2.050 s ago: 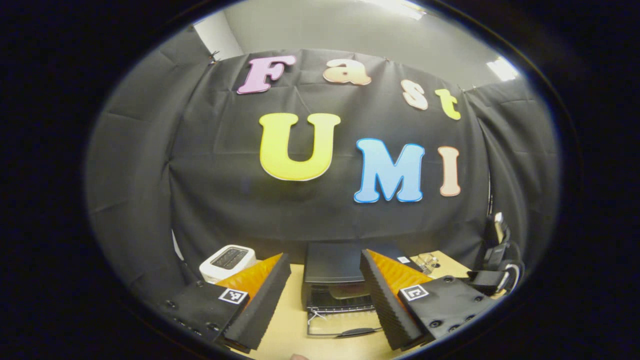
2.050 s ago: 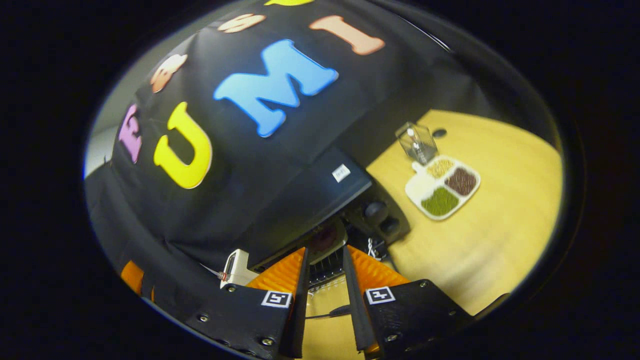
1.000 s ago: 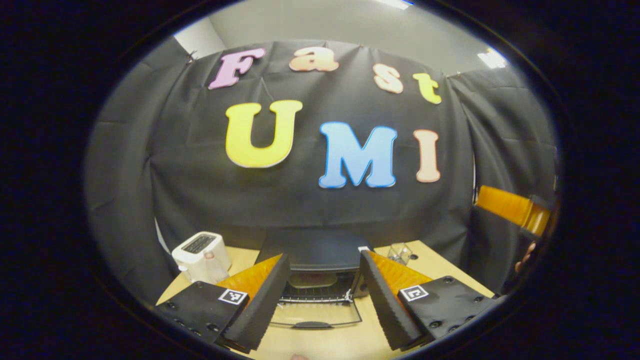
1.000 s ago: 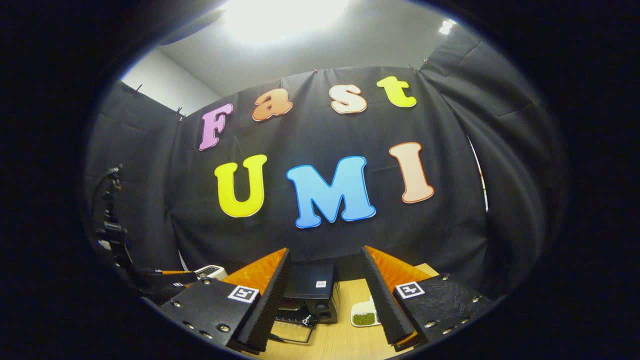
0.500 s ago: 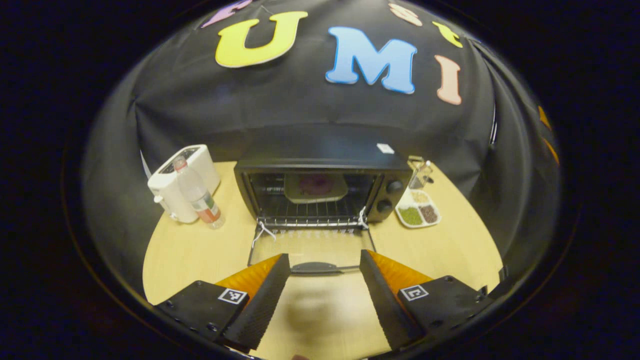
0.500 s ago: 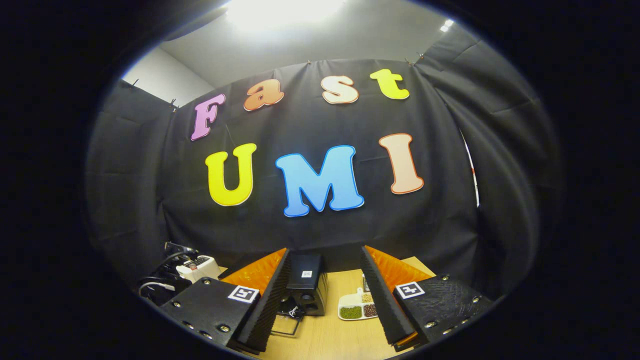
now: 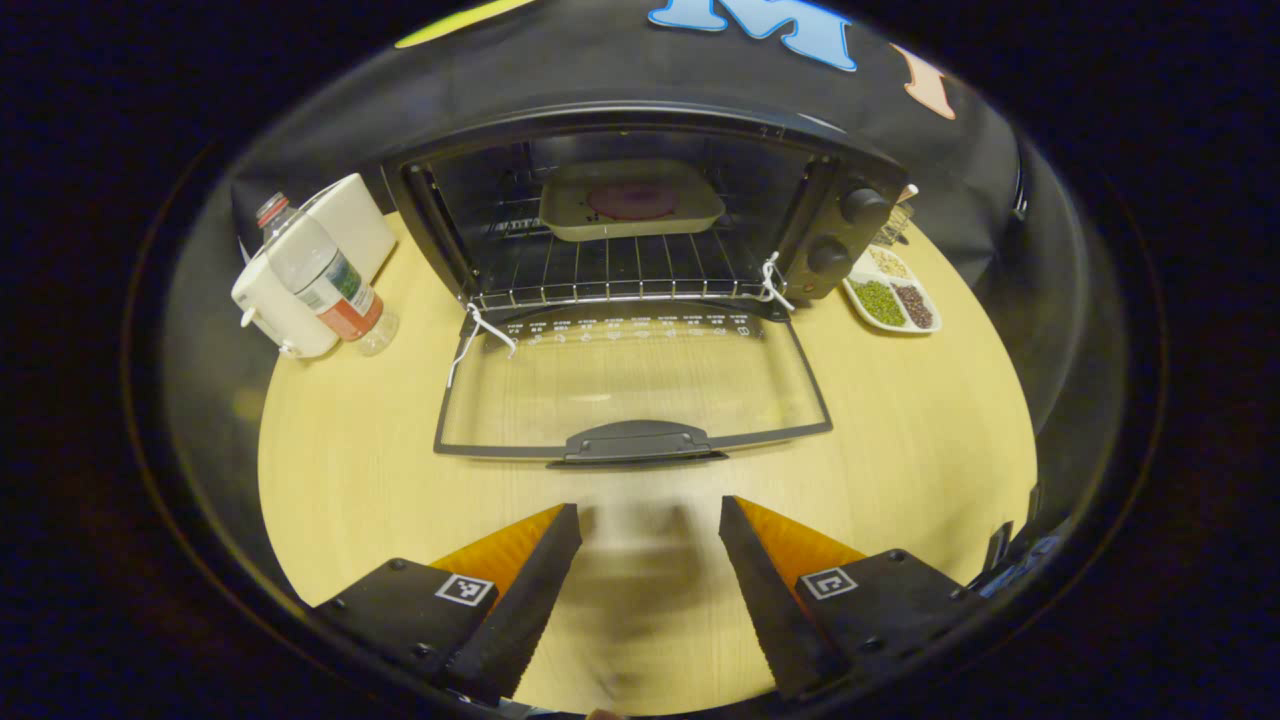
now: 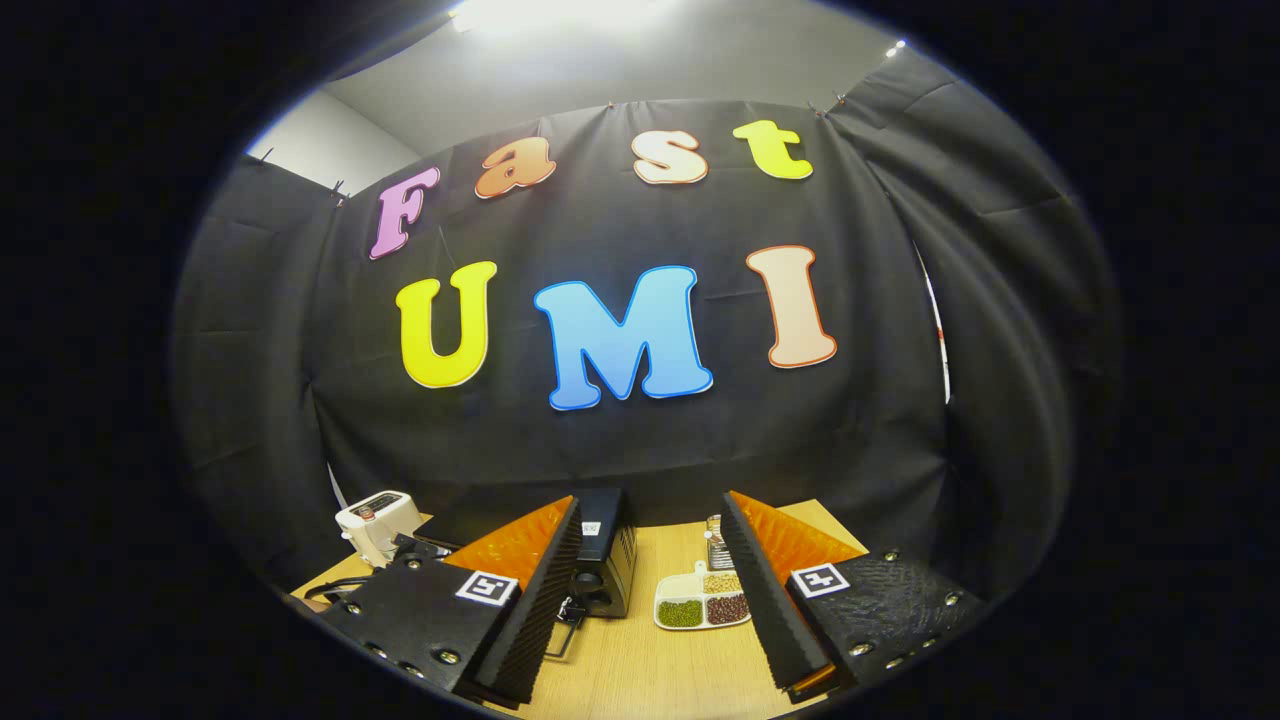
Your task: Open the electric oven with the left hand, put the food in, and close the electric oven.
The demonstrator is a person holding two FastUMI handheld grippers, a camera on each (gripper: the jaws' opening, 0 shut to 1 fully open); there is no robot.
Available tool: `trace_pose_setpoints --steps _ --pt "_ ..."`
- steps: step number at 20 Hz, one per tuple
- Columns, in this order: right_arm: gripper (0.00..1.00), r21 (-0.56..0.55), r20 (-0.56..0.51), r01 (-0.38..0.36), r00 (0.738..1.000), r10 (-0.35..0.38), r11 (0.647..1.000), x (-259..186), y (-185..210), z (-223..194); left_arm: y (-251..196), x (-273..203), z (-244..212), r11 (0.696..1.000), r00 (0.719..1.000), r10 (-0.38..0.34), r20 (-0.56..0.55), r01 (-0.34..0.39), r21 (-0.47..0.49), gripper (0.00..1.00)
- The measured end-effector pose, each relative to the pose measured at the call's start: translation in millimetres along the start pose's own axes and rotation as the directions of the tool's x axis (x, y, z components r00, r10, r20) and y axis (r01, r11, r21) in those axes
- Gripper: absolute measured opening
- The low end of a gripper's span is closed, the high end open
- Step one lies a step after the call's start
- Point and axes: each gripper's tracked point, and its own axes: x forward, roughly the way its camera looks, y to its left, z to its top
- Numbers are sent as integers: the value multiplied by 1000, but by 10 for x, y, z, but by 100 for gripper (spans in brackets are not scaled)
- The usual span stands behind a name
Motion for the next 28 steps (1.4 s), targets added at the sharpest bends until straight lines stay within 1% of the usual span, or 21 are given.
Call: trace_pose_setpoints --steps 2,3,4,5,7,8,9,12,13,14,17,19,20,21,22,23,26,27,28 --pt "84 -3 -10 9 1000 -9 1000 5 -27 -31 9 161 -34 1000 999 4 -49 -4 -4 100" --pt "84 -6 -13 14 1000 -14 1000 4 -34 -36 11 242 -38 1000 998 4 -62 -4 -13 96" --pt "84 -8 -13 21 1000 -21 1000 -4 -56 -25 18 303 -26 1000 998 9 -65 -10 -17 100" --pt "85 -12 -14 30 999 -30 999 -17 -72 -39 20 369 -11 1000 998 7 -62 -8 -12 96" --pt "84 -18 -17 49 999 -50 999 -22 -113 -42 40 448 -32 1000 997 9 -78 -9 4 96" --pt "84 -22 -18 63 998 -63 998 -38 -147 -51 40 478 -35 1000 997 8 -82 -7 5 96" --pt "84 -24 -18 76 997 -77 997 -49 -173 -52 47 483 -41 1000 996 7 -90 -6 3 100" --pt "84 -12 -18 103 995 -103 995 -92 -200 -45 43 478 -1 1000 997 4 -83 -5 -15 100" --pt "84 -6 -21 104 994 -104 995 -105 -183 -51 41 452 0 1000 997 4 -75 -5 -9 91" --pt "84 -2 -22 105 994 -105 994 -122 -172 -57 43 422 18 1000 998 5 -64 -6 -5 96" --pt "84 5 -32 96 995 -96 995 -97 -94 -92 31 244 55 1000 1000 -3 -17 3 -5 96" --pt "84 -11 -32 80 996 -81 997 -72 -7 -86 27 96 112 1000 999 -2 35 3 -8 95" --pt "84 -8 -27 68 997 -68 998 -65 54 -60 22 17 129 1000 998 0 57 0 -2 100" --pt "84 -5 -25 56 998 -56 998 -70 97 -61 24 -41 160 1000 997 4 75 -4 6 96" --pt "84 -7 -24 46 999 -46 999 -63 143 -54 22 -88 189 1000 996 6 88 -7 10 100" --pt "84 -11 -22 39 999 -39 999 -72 165 -59 13 -141 219 1000 995 7 102 -8 11 96" --pt "84 -16 -20 30 999 -30 999 -76 155 -48 1 -226 327 1000 989 15 144 -17 14 96" --pt "84 -18 -20 31 999 -31 999 -59 136 -49 -6 -237 343 1000 988 15 151 -17 14 91" --pt "84 -18 -21 34 999 -34 999 -56 110 -44 -20 -247 362 1000 988 14 155 -17 16 96"
